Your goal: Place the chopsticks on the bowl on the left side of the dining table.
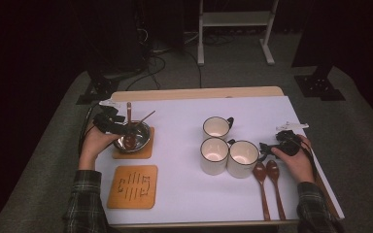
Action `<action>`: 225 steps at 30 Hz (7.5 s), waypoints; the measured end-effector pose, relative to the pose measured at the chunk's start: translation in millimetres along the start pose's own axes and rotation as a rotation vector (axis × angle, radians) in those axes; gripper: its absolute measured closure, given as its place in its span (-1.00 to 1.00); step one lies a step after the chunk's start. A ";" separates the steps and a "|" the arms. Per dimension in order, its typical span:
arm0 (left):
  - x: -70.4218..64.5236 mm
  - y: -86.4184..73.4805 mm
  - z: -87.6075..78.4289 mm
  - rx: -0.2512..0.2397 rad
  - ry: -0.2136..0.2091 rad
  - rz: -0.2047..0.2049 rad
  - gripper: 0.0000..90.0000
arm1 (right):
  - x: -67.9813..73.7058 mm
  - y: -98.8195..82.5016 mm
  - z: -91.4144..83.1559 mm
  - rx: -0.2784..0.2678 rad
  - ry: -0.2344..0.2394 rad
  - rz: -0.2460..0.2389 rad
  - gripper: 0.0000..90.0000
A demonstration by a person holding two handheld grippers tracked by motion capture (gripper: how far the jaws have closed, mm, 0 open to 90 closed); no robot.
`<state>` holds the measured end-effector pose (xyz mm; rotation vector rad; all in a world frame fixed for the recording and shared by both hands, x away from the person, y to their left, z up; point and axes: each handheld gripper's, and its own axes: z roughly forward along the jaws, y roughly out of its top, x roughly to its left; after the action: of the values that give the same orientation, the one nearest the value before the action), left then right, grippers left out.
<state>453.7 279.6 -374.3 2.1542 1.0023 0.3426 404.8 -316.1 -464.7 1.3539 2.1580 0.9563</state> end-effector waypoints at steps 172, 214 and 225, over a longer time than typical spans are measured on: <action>-191.4 -53.2 81.5 0.088 -0.149 0.283 -1.00 | -17.9 -8.0 -66.9 0.027 -0.037 0.024 -0.38; -191.5 -53.3 81.5 0.088 -0.149 0.283 -1.00 | -27.2 -40.1 -67.5 0.087 -0.052 0.045 -0.37; -191.5 -53.3 81.5 0.088 -0.149 0.283 -1.00 | -26.0 -40.0 -66.1 0.093 -0.050 0.034 -0.36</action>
<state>338.5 118.7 -458.0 2.3680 0.6406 0.2694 348.2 -372.9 -449.7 1.4463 2.1725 0.8349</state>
